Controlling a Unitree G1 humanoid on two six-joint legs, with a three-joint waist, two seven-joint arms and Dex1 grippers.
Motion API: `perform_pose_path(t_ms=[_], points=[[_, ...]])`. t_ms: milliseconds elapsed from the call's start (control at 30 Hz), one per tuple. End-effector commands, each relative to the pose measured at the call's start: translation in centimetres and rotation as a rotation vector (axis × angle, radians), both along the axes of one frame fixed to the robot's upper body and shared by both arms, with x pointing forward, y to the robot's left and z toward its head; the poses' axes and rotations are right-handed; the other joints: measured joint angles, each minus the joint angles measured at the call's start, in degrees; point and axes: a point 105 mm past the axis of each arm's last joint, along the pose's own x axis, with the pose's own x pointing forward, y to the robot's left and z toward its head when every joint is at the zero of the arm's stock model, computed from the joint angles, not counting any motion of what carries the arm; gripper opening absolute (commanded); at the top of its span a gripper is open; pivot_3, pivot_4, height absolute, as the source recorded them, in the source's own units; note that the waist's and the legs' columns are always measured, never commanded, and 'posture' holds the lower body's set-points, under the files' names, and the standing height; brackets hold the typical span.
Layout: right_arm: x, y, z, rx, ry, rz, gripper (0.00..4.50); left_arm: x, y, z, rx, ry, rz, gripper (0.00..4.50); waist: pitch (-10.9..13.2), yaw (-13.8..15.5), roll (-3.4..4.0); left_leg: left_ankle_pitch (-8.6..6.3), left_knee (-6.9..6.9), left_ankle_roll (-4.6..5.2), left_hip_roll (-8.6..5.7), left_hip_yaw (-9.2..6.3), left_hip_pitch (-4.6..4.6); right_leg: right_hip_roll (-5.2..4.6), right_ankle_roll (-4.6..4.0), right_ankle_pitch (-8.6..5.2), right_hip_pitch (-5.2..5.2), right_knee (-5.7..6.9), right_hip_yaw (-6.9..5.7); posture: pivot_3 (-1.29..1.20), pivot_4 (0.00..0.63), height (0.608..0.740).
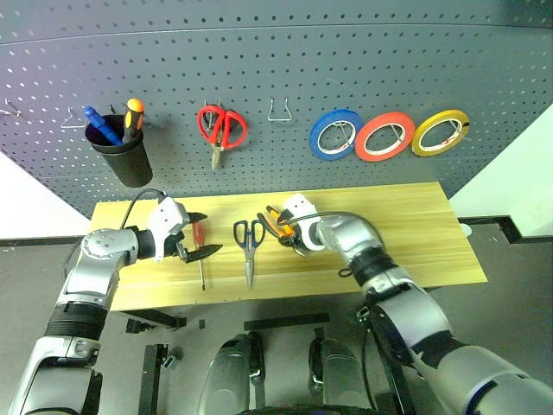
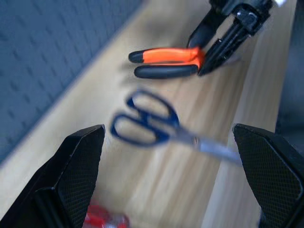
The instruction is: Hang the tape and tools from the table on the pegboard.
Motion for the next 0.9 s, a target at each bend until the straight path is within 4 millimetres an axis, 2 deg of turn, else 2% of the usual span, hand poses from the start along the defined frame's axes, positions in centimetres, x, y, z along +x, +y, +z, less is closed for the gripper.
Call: perform_pose_path(t_ms=[33,167,267,400,500,667,800,900], points=[[-2.3,1.2,7.1,0.184,-0.204,0.15,2.08,0.0,0.4,3.8,-0.129,-0.127,0.004,4.5,-0.08,-0.08,-0.11,0.0,0.01,0.01,0.0,0.01,0.01,0.01,0.0,0.0,0.0,0.0,0.0,0.14,0.096,0.74],[-4.7,0.3,12.0,0.323,-0.377,0.2,2.08,-0.3,0.9,6.5,-0.272,-0.173,0.01,4.5,-0.17,-0.28,-0.25,0.0,0.02,0.01,0.04,0.01,0.16,0.08,0.0,0.0,0.13,0.02,-0.01,0.14,0.086,0.74],[-4.3,-0.9,17.8,0.491,-0.564,0.126,2.08,-0.3,1.6,9.9,-0.418,-0.272,0.035,4.5,-0.19,-0.14,-0.29,0.01,0.08,-0.01,0.08,-0.02,0.35,0.12,0.0,0.01,0.34,0.05,-0.01,0.13,0.072,0.74],[-3.0,-1.1,21.2,0.584,-0.656,0.067,2.08,-0.3,1.6,12.6,-0.534,-0.332,0.03,4.5,-0.68,-0.1,-0.67,-0.06,0.38,-0.12,0.1,-0.11,0.32,0.16,0.0,0.03,0.48,0.11,-0.06,0.13,0.053,0.74],[-1.4,-0.7,23.2,0.587,-0.749,0.029,2.08,-0.4,1.3,13.4,-0.556,-0.344,0.015,4.5,-1.33,-0.27,-0.93,-0.1,0.4,-0.07,0.07,0.0,0.34,0.18,0.01,0.03,0.55,0.09,-0.08,0.13,0.044,0.74],[3.0,0.0,25.4,0.563,-0.851,-0.105,2.08,0.1,0.7,12.8,-0.525,-0.291,0.016,4.5,-1.68,-0.49,-0.98,-0.07,0.42,-0.15,0.05,0.15,0.4,0.3,-0.01,0.05,0.58,0.12,-0.08,0.14,0.039,0.74],[5.5,1.2,25.9,0.552,-0.872,-0.155,2.08,0.2,0.0,12.3,-0.515,-0.26,-0.001,4.5,-1.72,-0.73,-1.0,-0.06,0.41,-0.17,0.04,0.19,0.39,0.31,-0.01,0.05,0.57,0.14,-0.07,0.15,0.037,0.74],[6.5,2.0,25.7,0.55,-0.869,-0.172,2.08,0.0,-0.3,11.9,-0.499,-0.242,-0.012,4.5,-1.73,-0.93,-1.0,-0.05,0.34,-0.15,0.04,0.2,0.39,0.32,-0.01,0.05,0.54,0.14,-0.07,0.15,0.037,0.74]])
